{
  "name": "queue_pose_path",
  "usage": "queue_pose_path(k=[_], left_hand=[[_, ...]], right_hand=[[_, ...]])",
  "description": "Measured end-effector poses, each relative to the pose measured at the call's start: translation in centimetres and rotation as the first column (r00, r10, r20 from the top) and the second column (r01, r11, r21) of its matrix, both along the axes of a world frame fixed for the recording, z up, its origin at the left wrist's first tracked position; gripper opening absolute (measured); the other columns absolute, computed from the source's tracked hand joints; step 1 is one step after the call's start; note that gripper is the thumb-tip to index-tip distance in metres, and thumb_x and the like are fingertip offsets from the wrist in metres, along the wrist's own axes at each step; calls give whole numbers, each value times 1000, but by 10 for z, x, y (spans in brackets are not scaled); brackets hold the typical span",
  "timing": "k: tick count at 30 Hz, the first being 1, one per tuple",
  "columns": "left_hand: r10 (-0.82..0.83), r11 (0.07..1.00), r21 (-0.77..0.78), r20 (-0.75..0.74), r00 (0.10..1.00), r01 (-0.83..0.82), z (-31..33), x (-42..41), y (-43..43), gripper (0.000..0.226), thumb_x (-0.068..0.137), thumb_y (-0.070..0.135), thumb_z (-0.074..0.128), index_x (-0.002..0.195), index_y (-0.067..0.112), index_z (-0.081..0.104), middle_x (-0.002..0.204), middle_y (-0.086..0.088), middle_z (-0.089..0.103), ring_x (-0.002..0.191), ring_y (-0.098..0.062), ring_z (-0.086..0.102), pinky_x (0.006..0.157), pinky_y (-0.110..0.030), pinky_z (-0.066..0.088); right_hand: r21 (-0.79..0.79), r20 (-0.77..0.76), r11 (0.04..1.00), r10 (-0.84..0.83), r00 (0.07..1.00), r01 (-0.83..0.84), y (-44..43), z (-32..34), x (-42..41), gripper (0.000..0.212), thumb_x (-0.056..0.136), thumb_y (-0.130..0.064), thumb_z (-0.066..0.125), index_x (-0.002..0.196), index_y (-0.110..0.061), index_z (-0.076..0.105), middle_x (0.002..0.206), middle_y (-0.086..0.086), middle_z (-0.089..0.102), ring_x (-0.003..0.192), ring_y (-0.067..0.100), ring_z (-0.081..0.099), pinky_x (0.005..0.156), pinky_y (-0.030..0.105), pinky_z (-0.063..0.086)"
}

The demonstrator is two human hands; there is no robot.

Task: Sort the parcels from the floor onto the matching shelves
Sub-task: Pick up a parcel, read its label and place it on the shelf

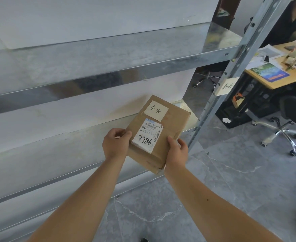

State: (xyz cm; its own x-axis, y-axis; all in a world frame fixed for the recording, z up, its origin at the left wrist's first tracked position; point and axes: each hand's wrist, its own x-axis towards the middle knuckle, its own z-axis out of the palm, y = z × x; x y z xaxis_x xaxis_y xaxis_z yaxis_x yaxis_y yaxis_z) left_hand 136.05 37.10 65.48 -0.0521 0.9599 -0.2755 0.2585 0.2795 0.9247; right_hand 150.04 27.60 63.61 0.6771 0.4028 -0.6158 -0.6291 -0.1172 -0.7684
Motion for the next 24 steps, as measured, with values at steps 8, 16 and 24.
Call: queue_pose_path(k=[8,16,24], left_hand=[[204,978,-1,246,948,-210,0,5,19,28,96,9,70,123,14,63,132,-6,64,131,-27,62,107,-39,51],[1,999,38,155,988,-7,6,-2,33,53,103,24,67,155,26,57,148,-1,44,131,-19,53,106,-30,47],[-61,997,-33,314,947,75,11,2,37,63,108,16,57,168,16,35,154,-6,61,142,-28,56,120,-45,45]], right_hand=[[9,-58,992,126,990,-126,18,8,-14,59,94,-40,78,141,-29,43,113,-5,61,116,25,65,87,43,59],[49,-78,985,167,983,-163,26,6,-16,69,95,-37,77,151,-29,39,121,2,61,113,28,70,93,48,63],[62,-55,980,191,980,-188,30,5,-16,41,103,-23,68,141,-19,55,114,11,75,104,28,75,100,50,61]])
